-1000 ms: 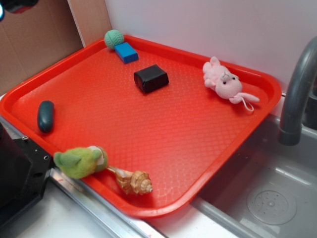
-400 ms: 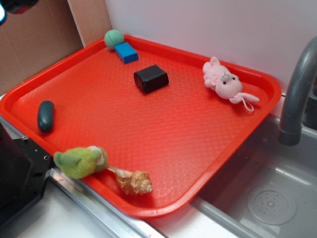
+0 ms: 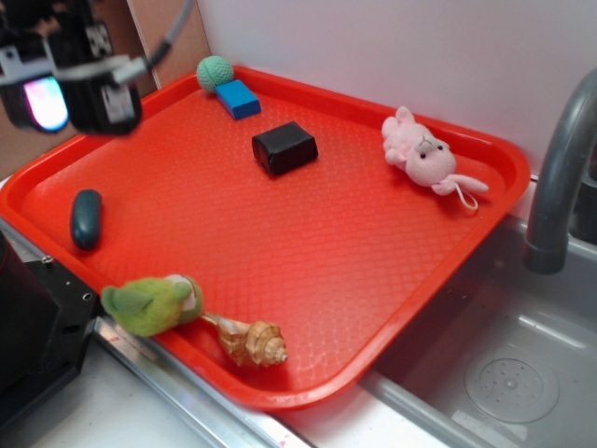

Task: Grab the green animal.

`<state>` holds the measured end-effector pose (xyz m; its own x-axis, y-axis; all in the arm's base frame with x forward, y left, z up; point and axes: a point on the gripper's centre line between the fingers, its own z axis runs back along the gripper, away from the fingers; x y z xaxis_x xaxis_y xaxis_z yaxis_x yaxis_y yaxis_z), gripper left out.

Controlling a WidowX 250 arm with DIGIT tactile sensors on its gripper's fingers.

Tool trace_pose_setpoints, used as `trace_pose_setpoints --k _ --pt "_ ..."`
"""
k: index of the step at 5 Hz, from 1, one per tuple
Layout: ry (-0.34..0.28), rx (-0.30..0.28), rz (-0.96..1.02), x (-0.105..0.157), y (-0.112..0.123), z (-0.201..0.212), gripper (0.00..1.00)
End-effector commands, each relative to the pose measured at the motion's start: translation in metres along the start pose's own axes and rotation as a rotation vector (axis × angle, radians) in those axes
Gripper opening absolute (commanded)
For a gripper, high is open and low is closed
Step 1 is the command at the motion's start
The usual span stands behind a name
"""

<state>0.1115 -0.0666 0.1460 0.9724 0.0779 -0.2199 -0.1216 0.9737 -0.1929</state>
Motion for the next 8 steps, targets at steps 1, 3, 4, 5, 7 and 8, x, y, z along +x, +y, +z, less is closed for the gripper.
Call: trace_pose_setpoints --k 1,3,4,5,7,8 --pt "0.013 0.11 -0.136 -0.004 -0.01 -0.049 1.0" --pt "-0.105 0.098 -0.23 0.001 -0.013 -0.088 1.0" --pt "-0.078 0.075 -0.218 0.014 -0.006 -0.097 1.0" --pt "-0.018 0.088 -0.218 0.013 -0.006 -0.108 1.0" --pt "0.02 0.146 -0.186 0.037 0.0 -0.101 0.0" --pt "0.048 0.138 -0.19 0.04 0.0 -0.089 0.0"
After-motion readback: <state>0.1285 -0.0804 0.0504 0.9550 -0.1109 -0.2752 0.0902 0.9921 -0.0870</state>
